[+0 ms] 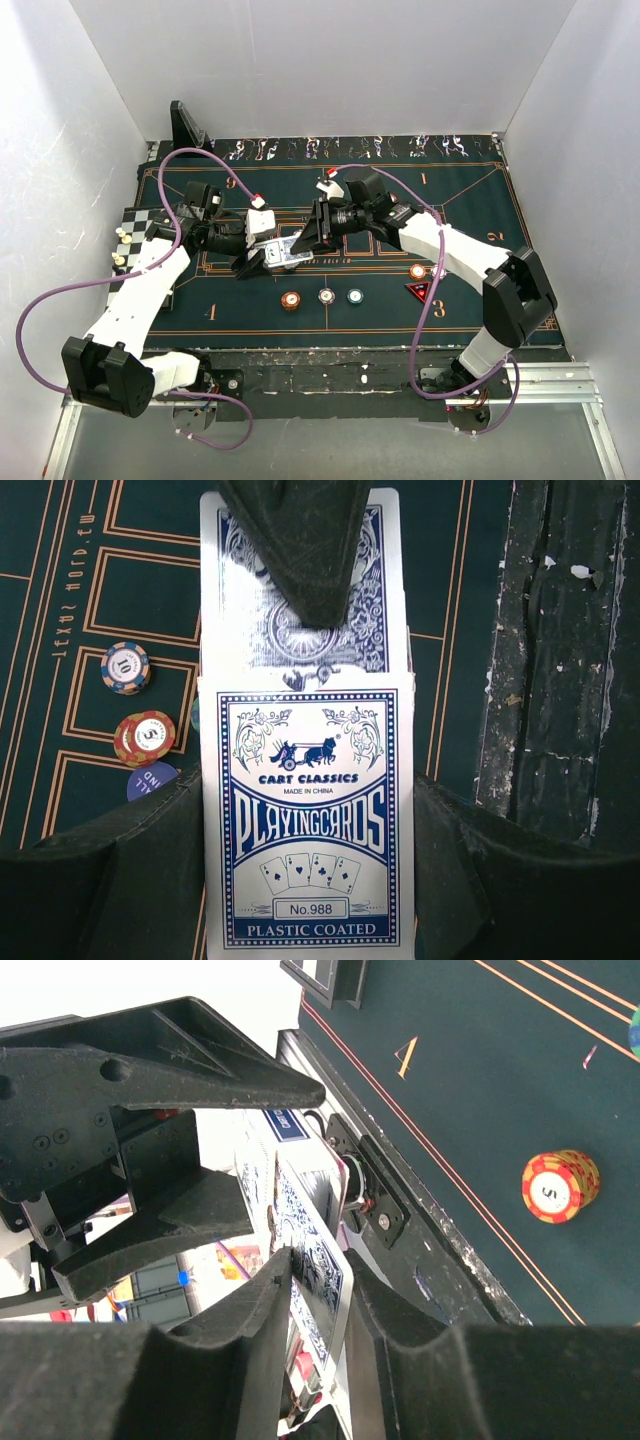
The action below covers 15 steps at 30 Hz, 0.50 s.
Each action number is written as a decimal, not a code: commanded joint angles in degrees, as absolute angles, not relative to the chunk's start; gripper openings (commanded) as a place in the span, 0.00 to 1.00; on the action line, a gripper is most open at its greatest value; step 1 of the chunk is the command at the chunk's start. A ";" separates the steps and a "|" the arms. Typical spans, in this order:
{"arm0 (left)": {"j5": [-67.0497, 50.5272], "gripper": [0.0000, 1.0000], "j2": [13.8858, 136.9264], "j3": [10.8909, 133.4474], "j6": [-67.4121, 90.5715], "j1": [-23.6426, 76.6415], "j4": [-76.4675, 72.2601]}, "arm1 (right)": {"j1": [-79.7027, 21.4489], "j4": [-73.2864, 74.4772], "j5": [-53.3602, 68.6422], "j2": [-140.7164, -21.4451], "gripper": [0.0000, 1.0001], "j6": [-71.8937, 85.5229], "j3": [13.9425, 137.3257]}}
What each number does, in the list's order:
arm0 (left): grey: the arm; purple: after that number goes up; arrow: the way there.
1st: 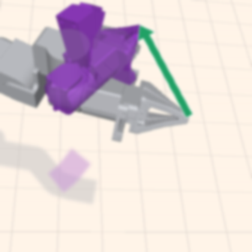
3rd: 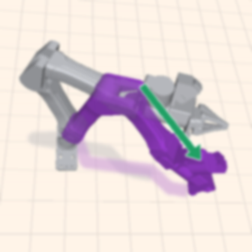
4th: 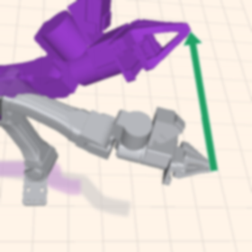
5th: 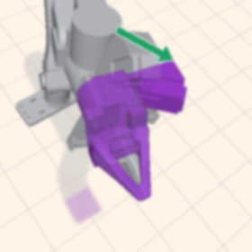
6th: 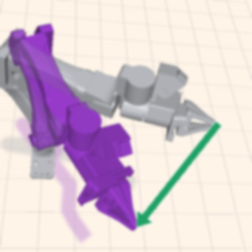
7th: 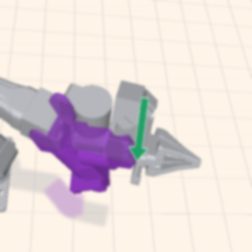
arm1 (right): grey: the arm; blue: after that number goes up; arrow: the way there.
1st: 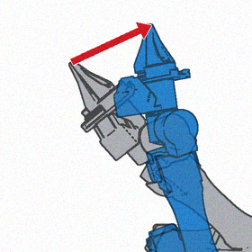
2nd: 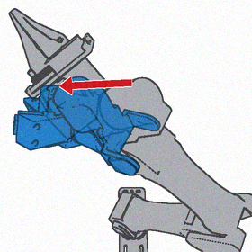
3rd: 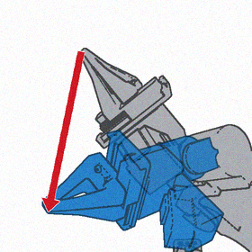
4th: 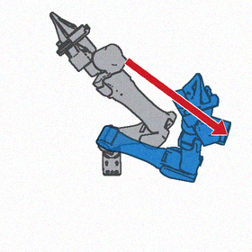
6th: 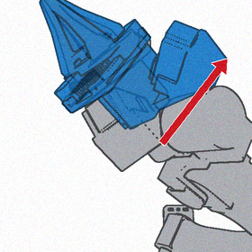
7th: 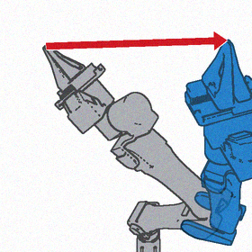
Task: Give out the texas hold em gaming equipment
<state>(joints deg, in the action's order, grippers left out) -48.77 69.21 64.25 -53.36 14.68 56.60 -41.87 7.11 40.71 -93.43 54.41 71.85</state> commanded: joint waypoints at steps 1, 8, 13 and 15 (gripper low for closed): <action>-50.45 0.03 68.82 66.88 -53.79 14.33 56.08 | -40.35 6.42 40.96 -89.65 0.31 53.70 69.79; -50.45 0.02 68.38 66.97 -53.53 14.33 56.25 | -38.76 5.71 41.22 -87.37 0.29 53.96 66.89; -50.45 0.02 68.47 66.97 -53.61 14.33 56.42 | -37.53 7.03 41.48 -85.87 0.29 53.35 66.53; -50.36 0.02 68.47 66.88 -53.53 14.41 56.34 | -36.74 7.56 41.49 -84.91 0.27 53.17 66.36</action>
